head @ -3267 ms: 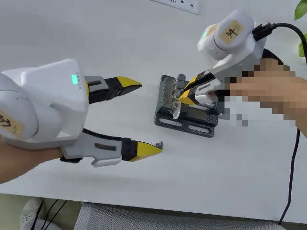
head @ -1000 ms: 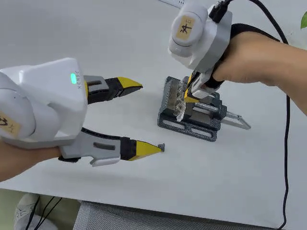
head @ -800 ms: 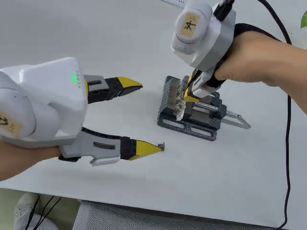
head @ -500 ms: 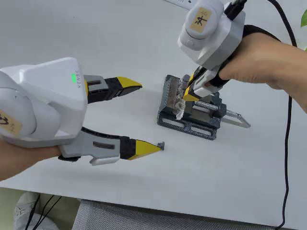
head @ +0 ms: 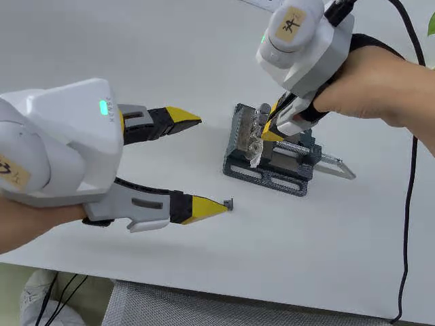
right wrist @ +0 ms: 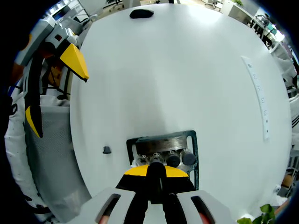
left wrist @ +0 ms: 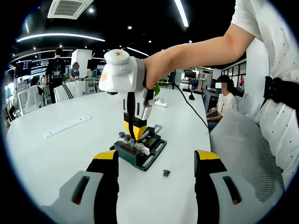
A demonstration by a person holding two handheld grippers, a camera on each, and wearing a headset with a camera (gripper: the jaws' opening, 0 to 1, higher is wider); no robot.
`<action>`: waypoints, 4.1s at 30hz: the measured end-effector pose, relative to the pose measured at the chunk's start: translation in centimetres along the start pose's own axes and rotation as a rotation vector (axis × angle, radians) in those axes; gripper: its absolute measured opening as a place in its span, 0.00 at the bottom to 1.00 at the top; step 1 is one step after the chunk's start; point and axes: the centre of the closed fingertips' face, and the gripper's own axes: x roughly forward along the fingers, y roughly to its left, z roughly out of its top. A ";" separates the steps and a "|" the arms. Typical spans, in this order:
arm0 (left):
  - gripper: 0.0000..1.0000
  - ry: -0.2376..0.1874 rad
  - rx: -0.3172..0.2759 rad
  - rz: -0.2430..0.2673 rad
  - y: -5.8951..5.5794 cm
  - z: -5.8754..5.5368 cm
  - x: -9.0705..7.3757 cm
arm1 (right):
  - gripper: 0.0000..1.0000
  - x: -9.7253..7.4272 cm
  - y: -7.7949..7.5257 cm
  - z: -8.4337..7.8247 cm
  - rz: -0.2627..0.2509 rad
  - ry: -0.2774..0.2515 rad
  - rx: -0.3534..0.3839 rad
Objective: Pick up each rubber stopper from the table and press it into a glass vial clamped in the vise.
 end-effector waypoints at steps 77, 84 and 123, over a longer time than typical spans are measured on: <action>0.63 0.014 0.006 -0.018 -0.4 0.2 0.6 | 0.02 -1.3 -0.6 0.5 -0.010 -0.242 0.077; 0.63 0.015 0.005 -0.020 -0.8 0.6 0.8 | 0.00 -0.8 -0.5 0.5 -0.008 -0.240 0.079; 0.62 0.005 0.004 -0.023 0.2 -0.2 0.3 | 0.00 -0.1 -0.7 0.4 -0.018 -0.186 0.034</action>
